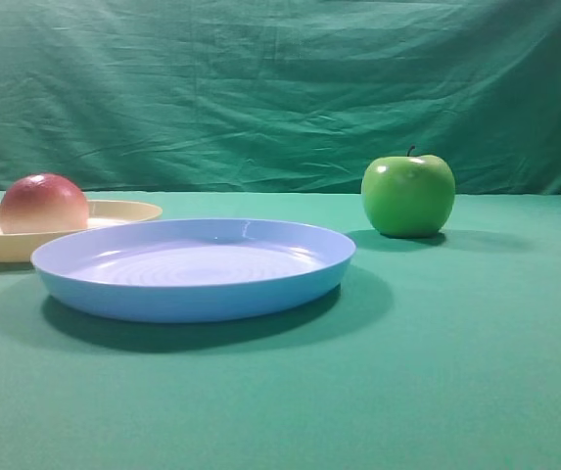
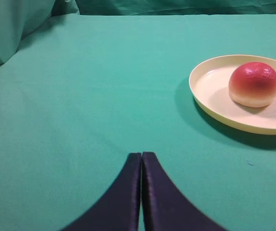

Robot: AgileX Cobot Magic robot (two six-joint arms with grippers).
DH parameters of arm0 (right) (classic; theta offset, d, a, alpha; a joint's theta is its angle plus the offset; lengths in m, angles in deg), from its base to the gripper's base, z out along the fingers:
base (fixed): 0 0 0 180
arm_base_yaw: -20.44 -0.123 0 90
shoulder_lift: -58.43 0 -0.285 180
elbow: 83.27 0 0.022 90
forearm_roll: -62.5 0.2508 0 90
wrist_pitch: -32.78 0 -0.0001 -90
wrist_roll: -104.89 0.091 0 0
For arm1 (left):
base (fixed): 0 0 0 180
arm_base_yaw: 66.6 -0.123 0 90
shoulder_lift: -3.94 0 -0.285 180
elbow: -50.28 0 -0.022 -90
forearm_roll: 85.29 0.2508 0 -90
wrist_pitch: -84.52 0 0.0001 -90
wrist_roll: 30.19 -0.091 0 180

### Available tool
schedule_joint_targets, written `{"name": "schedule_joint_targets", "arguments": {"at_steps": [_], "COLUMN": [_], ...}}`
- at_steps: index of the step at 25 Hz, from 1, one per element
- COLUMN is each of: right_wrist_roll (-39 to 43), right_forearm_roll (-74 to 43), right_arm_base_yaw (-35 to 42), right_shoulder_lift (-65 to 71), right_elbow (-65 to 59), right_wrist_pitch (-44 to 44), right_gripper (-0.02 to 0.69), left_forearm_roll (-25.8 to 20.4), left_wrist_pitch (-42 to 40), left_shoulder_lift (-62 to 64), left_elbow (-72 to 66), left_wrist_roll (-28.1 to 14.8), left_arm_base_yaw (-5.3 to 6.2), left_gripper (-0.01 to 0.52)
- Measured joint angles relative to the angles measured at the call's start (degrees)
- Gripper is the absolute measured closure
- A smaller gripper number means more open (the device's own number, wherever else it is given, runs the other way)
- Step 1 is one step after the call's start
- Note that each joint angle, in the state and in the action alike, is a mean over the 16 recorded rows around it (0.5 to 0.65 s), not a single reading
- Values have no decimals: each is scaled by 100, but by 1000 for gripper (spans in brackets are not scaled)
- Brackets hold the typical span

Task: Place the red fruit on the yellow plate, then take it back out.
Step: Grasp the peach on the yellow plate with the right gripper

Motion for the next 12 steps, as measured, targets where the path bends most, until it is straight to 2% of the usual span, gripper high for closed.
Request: {"name": "schedule_joint_targets", "arguments": {"at_steps": [12], "right_wrist_roll": [993], "right_forearm_roll": [-1130], "right_arm_base_yaw": [105], "right_shoulder_lift": [-1551], "right_elbow": [-520], "right_wrist_pitch": [511], "right_gripper": [665], "left_forearm_roll": [0], "left_wrist_pitch": [0], "left_shoulder_lift": [0], "left_elbow": [0], "left_wrist_roll": [0], "left_arm_base_yaw": [0], "left_gripper": [514]}}
